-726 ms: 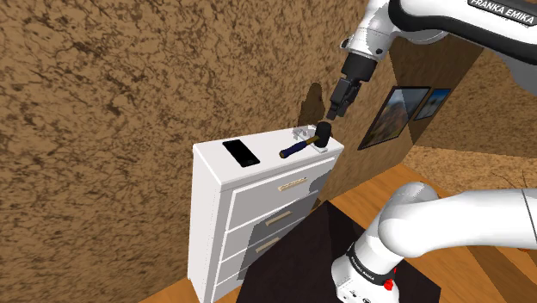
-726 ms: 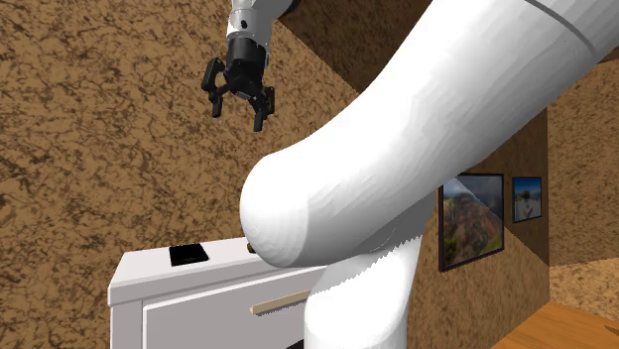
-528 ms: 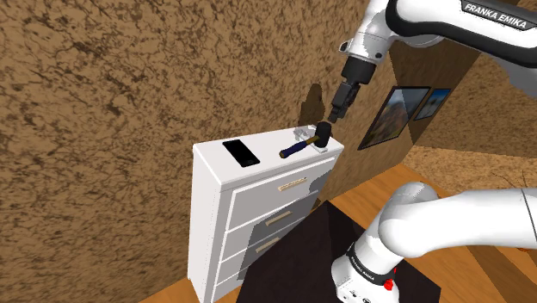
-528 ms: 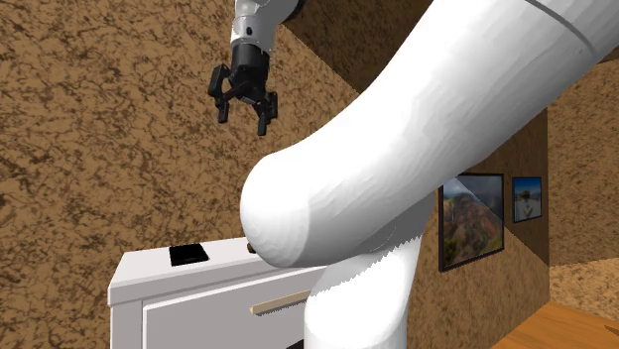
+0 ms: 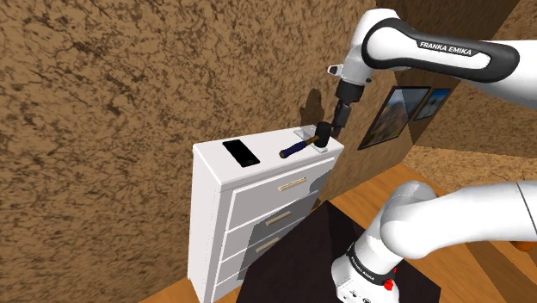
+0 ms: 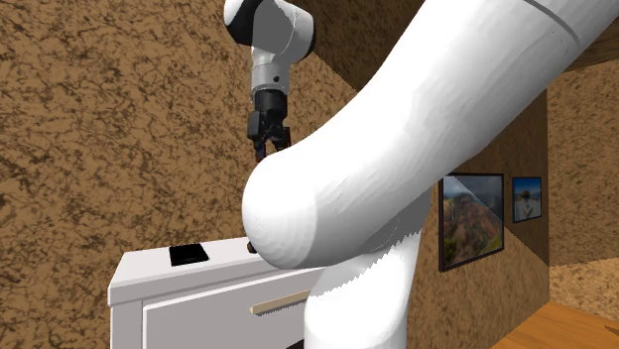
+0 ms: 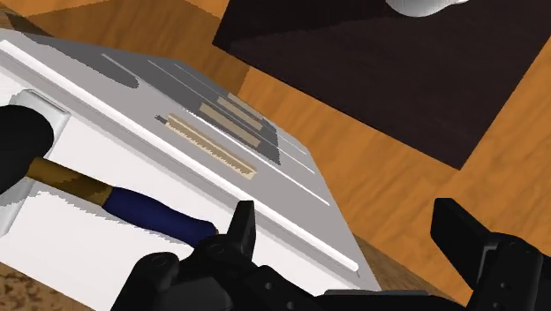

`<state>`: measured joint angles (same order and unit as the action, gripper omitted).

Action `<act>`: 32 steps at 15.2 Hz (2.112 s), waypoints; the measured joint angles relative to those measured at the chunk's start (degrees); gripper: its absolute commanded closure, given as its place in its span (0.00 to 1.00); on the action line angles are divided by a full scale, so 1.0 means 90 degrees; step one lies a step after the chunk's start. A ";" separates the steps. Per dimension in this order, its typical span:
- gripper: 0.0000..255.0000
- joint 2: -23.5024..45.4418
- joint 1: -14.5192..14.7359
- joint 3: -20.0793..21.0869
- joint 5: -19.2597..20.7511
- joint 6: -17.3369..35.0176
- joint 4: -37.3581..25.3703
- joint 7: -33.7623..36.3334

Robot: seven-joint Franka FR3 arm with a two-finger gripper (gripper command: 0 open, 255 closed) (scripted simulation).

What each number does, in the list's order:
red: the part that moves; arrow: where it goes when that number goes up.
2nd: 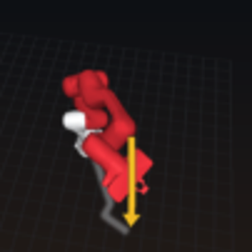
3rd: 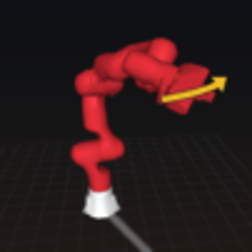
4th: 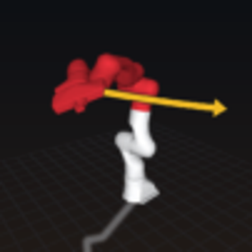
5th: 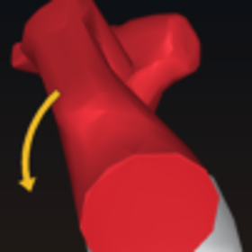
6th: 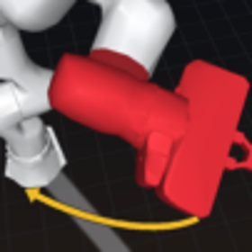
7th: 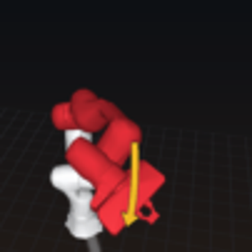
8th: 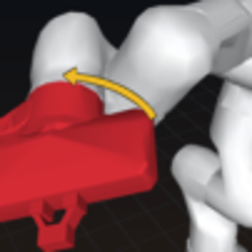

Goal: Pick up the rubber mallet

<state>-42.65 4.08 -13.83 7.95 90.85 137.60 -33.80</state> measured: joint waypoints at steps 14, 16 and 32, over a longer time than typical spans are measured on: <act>0.00 0.2370 0.0621 -0.1765 0.1598 0.2477 -0.0206 -0.4032; 0.00 0.2774 0.0719 -0.1958 0.1674 0.2868 -0.0313 -0.4568; 1.00 0.4818 0.0923 -0.2472 0.1326 0.4867 -0.0599 -0.6313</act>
<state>0.71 12.39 -36.07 19.89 134.65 132.21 -90.62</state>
